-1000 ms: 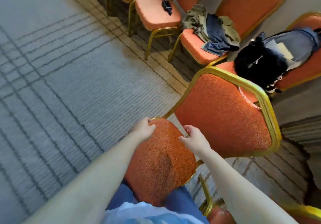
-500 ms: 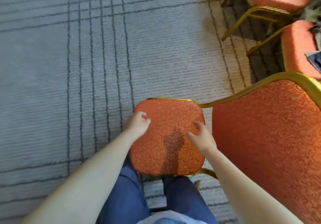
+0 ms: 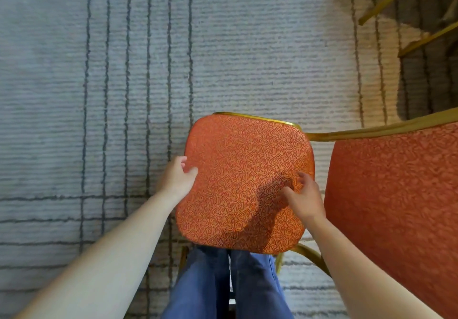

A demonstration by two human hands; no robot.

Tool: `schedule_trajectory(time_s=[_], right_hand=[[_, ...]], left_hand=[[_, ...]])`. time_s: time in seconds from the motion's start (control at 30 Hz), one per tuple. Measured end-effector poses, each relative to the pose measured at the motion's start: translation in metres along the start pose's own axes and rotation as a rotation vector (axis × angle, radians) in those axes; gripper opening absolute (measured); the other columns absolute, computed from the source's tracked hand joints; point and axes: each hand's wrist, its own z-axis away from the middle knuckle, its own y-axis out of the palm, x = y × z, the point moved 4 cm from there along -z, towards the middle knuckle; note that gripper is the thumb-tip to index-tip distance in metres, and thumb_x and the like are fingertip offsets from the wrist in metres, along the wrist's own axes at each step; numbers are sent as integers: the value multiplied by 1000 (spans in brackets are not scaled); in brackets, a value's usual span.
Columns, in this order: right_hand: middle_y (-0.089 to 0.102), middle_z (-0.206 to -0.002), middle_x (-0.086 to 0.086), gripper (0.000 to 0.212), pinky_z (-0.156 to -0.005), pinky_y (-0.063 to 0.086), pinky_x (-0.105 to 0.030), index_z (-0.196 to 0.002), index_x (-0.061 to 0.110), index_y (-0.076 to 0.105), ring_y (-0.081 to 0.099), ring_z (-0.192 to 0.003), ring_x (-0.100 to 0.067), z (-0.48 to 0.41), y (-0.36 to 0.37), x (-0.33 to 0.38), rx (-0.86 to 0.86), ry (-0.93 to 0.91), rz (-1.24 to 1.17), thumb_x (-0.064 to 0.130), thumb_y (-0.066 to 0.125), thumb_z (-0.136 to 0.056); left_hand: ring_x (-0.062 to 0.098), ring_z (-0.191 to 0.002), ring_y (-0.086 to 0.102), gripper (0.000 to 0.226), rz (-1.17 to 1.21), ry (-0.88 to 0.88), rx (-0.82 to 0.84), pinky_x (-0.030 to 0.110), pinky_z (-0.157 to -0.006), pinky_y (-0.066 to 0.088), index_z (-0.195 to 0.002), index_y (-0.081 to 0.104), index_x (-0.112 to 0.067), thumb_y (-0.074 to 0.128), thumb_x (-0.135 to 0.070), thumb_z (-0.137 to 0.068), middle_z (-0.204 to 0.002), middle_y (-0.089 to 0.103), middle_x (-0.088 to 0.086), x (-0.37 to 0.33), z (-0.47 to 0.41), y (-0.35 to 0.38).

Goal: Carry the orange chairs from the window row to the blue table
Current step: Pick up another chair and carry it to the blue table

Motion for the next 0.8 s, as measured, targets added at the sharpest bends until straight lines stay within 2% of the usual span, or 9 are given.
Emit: schedule_trajectory(time_s=[0.1, 0.2, 0.33, 0.4, 0.47, 0.53, 0.6, 0.7, 0.8], right_hand=[[51, -141, -14, 68, -105, 43, -42, -146, 10, 43, 53, -126, -30, -28, 5, -17, -40, 43, -55, 21, 70, -86], [55, -133, -13, 60, -101, 43, -39, -137, 9, 50, 55, -122, -31, -51, 8, -32, -54, 40, -60, 22, 73, -83], [55, -134, -9, 87, -107, 42, -44, -140, 13, 46, 53, -124, -25, -75, 13, -52, -64, 12, -79, 47, 71, -64], [53, -139, -7, 99, -110, 41, -44, -145, 14, 39, 52, -127, -23, -83, 16, -59, -76, 22, -140, 51, 71, -59], [50, -145, -6, 100, -112, 39, -42, -150, 15, 29, 50, -130, -21, -90, 20, -66, -74, 34, -211, 44, 76, -66], [47, -147, -5, 95, -113, 37, -38, -152, 15, 25, 48, -132, -20, -98, 25, -73, -74, 56, -266, 35, 80, -77], [51, -143, -4, 88, -111, 39, -36, -150, 14, 32, 51, -128, -19, -109, 29, -85, -83, 89, -296, 34, 81, -80], [62, -124, 0, 73, -99, 48, -29, -137, 13, 49, 61, -110, -13, -114, 30, -91, -91, 111, -375, 33, 84, -76], [69, -106, 10, 52, -82, 53, -19, -121, 20, 61, 67, -92, 0, -116, 31, -95, -68, 116, -463, 30, 85, -76]], left_hand=[[26, -106, 62, 67, -1, -23, 20, 45, -95, 49, -130, 52, -12, 58, -46, -72, -124, 60, 10, 26, -29, 19], [27, -108, 61, 66, 2, -34, -7, 45, -97, 48, -133, 48, -12, 62, -42, -76, -123, 61, 10, 36, -44, 32], [24, -108, 60, 50, 104, -35, -62, 34, -95, 45, -132, 47, -9, 63, -27, -88, -120, 62, 7, 37, -58, 47], [21, -106, 60, 50, 161, -28, -81, 32, -94, 45, -129, 49, -12, 65, -34, -87, -117, 62, 3, 38, -62, 52], [21, -104, 62, 56, 218, -30, -85, 36, -96, 47, -125, 52, -16, 68, -47, -81, -114, 64, 1, 42, -67, 55], [21, -101, 65, 64, 243, -61, -86, 42, -95, 50, -120, 57, -20, 69, -60, -72, -110, 68, 1, 49, -72, 56], [19, -97, 66, 75, 257, -90, -87, 40, -92, 52, -117, 60, -23, 69, -73, -62, -108, 69, -1, 56, -78, 61], [15, -93, 65, 63, 275, -113, -123, 28, -83, 51, -115, 62, -21, 69, -65, -71, -105, 69, -2, 58, -82, 62], [11, -88, 66, 59, 329, -109, -137, 24, -77, 50, -113, 65, -22, 71, -63, -70, -99, 69, -5, 57, -86, 64]])
